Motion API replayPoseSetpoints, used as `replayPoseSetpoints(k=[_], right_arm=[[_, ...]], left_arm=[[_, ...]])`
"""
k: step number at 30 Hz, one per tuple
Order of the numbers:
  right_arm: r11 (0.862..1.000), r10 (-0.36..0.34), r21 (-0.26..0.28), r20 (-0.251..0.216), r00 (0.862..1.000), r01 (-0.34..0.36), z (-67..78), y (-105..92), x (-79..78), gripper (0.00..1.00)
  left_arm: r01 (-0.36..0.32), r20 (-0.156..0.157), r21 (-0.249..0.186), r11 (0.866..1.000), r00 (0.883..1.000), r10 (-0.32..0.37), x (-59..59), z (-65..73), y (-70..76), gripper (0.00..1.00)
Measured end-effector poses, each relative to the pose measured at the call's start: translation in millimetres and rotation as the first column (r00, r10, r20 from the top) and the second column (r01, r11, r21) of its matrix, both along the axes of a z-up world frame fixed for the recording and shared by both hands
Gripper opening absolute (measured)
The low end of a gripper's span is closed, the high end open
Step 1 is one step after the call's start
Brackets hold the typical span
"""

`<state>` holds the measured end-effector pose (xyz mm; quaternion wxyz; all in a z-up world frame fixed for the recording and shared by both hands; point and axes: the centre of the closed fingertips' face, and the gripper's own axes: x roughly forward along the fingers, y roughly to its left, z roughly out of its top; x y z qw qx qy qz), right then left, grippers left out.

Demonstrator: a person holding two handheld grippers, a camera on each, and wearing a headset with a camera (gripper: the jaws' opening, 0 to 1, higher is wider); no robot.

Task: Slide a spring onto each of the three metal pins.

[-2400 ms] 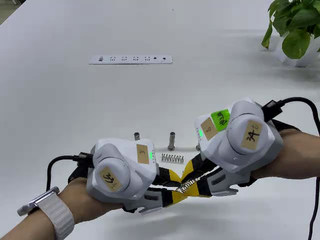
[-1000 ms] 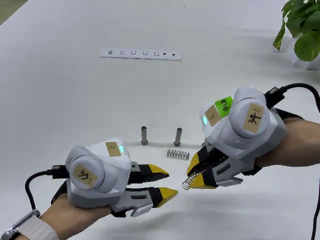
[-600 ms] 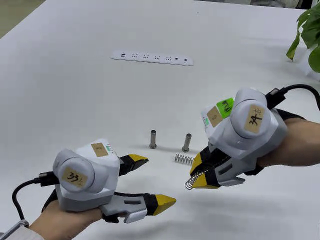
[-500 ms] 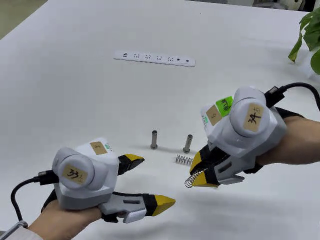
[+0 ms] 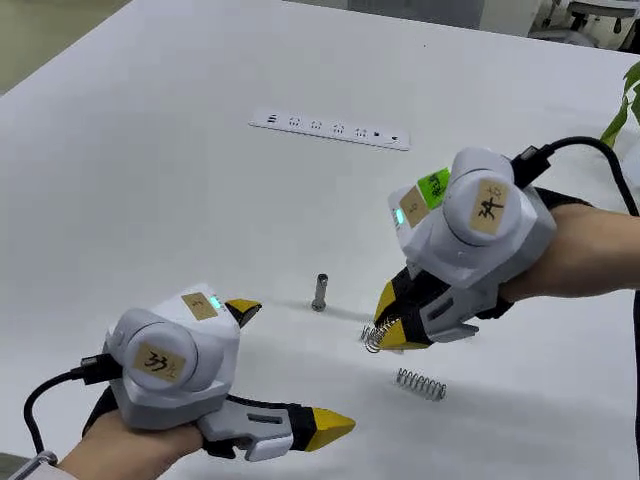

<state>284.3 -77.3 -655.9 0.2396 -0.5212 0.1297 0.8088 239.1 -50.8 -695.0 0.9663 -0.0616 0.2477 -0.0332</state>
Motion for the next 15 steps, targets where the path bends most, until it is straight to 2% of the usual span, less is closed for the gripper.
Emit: replayPoseSetpoints(k=[3,6,12,15], right_arm=[[1.000,0.010,0.002,0.007,1.000,-0.010,2.1,13.8,3.6,0.12],[0.999,0.034,0.008,0.043,0.998,-0.035,2.5,26.8,9.0,0.12],[0.997,0.074,0.004,0.064,0.995,-0.075,3.5,46.9,8.6,0.12],[0.995,0.101,-0.009,0.084,0.991,-0.101,-0.4,55.7,8.9,0.12]], left_arm=[[-0.020,0.007,-0.007,1.000,1.000,0.020,0.1,0.6,2.5,1.00],[-0.034,0.013,-0.001,0.999,0.999,0.034,-1.1,1.4,7.2,1.00],[-0.044,0.020,-0.003,0.999,0.999,0.044,-0.3,2.3,8.5,1.00],[-0.044,0.026,-0.006,0.999,0.999,0.044,0.3,3.6,7.2,1.00]])
